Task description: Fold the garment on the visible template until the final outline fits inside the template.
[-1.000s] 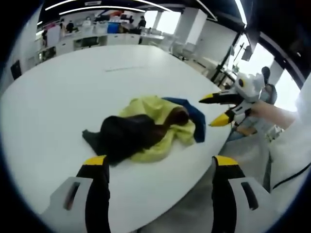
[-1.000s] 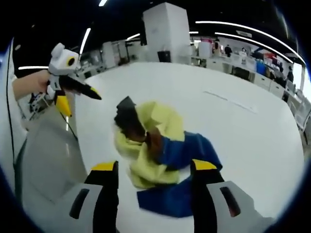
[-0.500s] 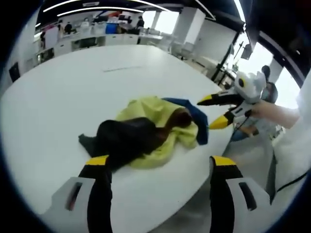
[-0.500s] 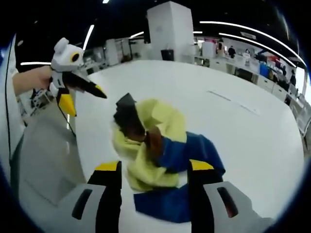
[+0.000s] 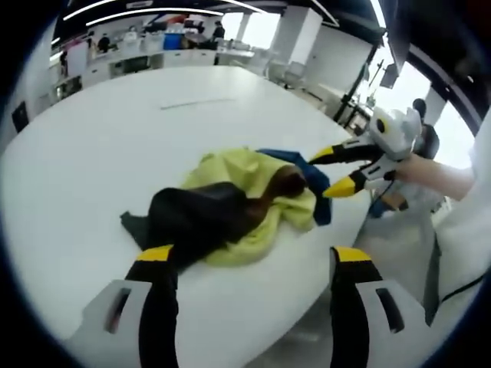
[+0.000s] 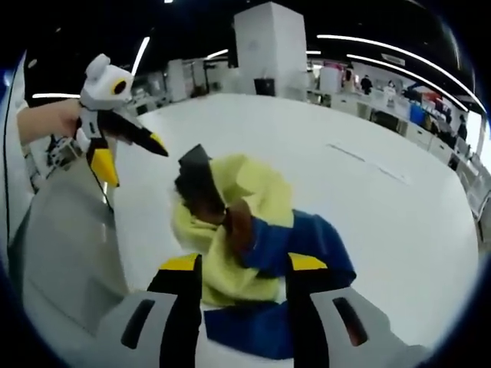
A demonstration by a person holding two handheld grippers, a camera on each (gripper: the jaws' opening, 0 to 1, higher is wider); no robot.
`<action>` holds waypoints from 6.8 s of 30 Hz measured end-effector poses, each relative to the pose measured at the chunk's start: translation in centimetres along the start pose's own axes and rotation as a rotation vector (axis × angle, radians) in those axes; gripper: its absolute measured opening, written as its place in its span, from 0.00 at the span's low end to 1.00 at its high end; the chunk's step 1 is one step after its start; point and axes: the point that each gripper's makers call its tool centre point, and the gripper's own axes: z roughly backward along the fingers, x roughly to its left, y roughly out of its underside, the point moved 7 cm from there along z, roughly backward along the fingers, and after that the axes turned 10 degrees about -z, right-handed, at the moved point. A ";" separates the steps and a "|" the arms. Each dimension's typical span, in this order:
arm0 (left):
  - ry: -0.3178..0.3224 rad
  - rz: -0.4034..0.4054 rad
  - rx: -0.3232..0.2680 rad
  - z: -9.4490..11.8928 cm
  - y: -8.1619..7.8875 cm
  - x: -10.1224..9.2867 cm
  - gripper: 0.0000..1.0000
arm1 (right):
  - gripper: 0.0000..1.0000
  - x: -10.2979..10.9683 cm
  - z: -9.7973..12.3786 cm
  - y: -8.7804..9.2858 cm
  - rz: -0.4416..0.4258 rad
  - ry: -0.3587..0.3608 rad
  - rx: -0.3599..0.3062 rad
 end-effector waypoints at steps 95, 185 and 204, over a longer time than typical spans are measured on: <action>-0.061 -0.354 -0.081 -2.8 -2.2 1.2 0.60 | 0.03 -0.1 3.4 -7.0 0.259 0.195 -0.141; -0.096 -0.209 -0.295 1.2 -8.4 0.7 0.00 | 0.03 -0.1 5.8 -11.1 0.201 0.226 -0.195; -0.160 -0.210 -0.423 4.6 -11.9 0.0 0.00 | 0.03 0.9 7.5 -12.7 0.197 0.245 -0.267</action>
